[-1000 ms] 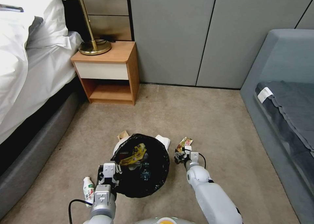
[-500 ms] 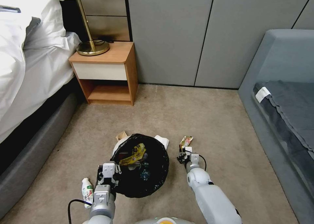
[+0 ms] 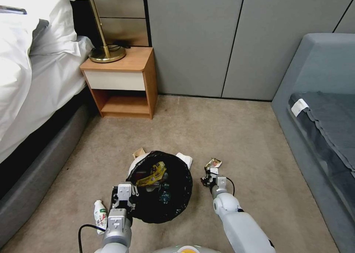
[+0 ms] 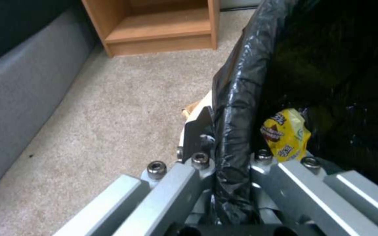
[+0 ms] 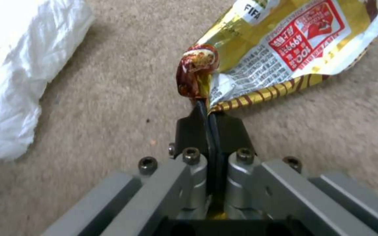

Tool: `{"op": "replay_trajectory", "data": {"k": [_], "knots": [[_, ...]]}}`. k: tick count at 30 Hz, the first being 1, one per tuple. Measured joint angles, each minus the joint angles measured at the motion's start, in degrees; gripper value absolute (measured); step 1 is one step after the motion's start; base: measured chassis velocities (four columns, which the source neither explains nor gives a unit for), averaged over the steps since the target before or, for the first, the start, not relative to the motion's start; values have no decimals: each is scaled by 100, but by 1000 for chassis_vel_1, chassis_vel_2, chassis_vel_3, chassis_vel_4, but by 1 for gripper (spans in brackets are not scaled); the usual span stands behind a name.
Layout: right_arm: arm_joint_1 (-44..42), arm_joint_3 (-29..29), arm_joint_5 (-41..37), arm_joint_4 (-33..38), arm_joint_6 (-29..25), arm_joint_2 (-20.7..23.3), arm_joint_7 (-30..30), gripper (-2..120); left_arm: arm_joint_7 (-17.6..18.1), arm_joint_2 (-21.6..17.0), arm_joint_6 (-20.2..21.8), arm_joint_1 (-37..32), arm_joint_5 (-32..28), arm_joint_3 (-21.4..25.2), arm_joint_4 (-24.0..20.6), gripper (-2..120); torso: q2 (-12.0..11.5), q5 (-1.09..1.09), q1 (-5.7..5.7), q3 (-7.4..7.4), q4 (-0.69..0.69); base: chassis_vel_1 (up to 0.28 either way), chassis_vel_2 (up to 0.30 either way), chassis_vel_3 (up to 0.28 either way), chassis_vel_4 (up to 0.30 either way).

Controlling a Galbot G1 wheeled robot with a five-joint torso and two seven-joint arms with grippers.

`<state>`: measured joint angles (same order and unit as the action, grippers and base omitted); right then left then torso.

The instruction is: Pick up the trash bin, then pick up the garbage from the floor and place it into the trash bin.

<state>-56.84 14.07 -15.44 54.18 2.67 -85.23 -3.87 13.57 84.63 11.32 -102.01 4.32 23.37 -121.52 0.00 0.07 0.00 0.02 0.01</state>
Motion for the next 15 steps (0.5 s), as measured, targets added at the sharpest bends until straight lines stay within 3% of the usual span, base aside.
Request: {"op": "replay_trajectory", "data": {"k": [6, 9, 11, 12, 13, 15], "knots": [[-300, -25, 256, 1063, -648, 166, -32, 0, -2, -15, 13, 26, 1, -4, 0, 1, 0, -5, 0, 0, -1, 0, 0, 0, 0], [-708, -92, 471, 2390, -1007, 332, 156, 0, -3, -32, 17, 20, -8, 3, 0, 1, 0, -9, 0, -1, 0, 0, 0, 0, 0], [-835, -130, 510, 2735, -1070, 380, 223, 0, -6, -35, 16, 18, -9, 2, 8, 1, 0, -7, 0, -1, -1, 0, 0, 0, 0], [-1155, -226, 641, 3621, -1281, 487, 508, 0, -8, -37, 17, 21, -11, -5, 42, 1, 0, -7, 0, -1, -2, 0, 0, 0, 0], [-1155, -226, 641, 3621, -1281, 487, 508, 0, -8, -37, 17, 21, -11, -5, 42, 1, 0, -7, 0, -1, -2, 0, 0, 0, 0], [-1459, -359, 819, 4473, -1598, 589, 997, 0, -11, -36, 20, 41, -13, -25, 61, 1, 0, -7, 0, -1, -1, 0, 0, 0, 0]]}}
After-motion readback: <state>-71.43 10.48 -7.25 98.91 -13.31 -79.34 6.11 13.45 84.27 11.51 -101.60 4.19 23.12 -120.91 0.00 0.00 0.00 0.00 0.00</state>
